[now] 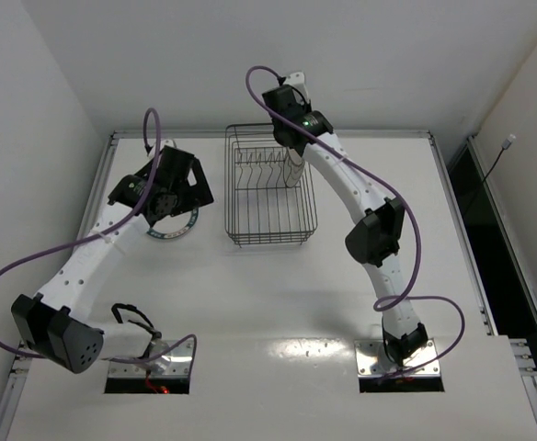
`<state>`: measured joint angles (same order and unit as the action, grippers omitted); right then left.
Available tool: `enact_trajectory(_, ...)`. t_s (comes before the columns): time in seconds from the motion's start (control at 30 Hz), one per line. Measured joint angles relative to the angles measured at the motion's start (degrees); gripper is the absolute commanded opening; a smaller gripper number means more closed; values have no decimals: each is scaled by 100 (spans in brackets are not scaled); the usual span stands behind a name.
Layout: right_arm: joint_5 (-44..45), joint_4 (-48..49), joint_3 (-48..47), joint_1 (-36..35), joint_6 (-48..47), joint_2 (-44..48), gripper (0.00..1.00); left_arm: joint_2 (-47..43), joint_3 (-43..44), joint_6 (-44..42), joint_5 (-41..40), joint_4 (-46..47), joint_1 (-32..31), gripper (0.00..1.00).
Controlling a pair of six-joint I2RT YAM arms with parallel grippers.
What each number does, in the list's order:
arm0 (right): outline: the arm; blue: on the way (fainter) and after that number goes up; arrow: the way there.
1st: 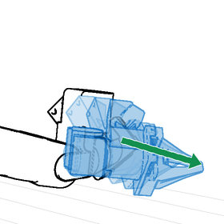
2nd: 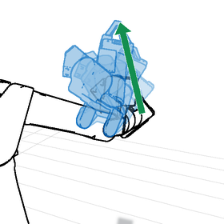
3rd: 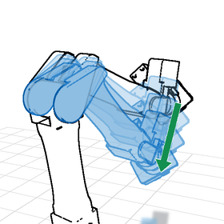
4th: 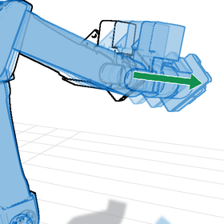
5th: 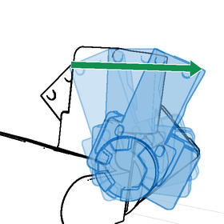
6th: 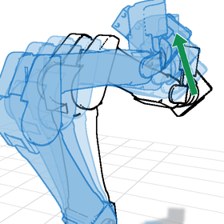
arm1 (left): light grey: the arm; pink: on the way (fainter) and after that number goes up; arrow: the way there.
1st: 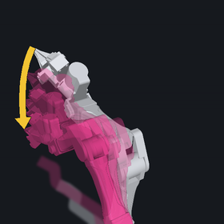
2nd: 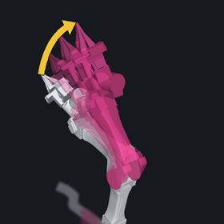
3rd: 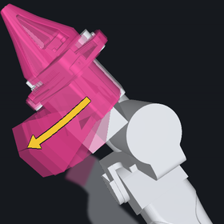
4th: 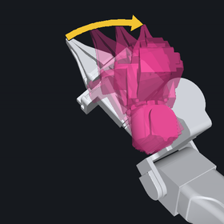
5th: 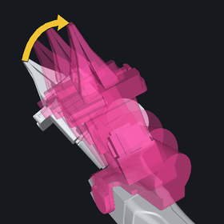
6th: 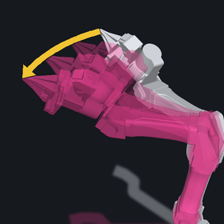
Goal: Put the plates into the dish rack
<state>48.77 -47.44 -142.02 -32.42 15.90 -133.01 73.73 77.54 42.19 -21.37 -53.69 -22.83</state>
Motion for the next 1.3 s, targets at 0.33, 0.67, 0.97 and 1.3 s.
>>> enact_trajectory(0.33, 199, 166, 0, -107, -251, -50, 2, -120, 0, -109, -205, 2, -11, 100)
enact_trajectory(0.67, -105, 188, 0, -184, -173, -330, 2, -125, 0, -127, -313, -7, -11, 100)
enact_trajectory(0.97, -634, -205, 13, -227, 664, -570, 3, -203, 0, -127, -323, -17, -11, 100)
enact_trajectory(1.3, -1657, -568, 439, -66, 1504, -431, 42, -553, -306, -190, -719, 2, -11, 100)
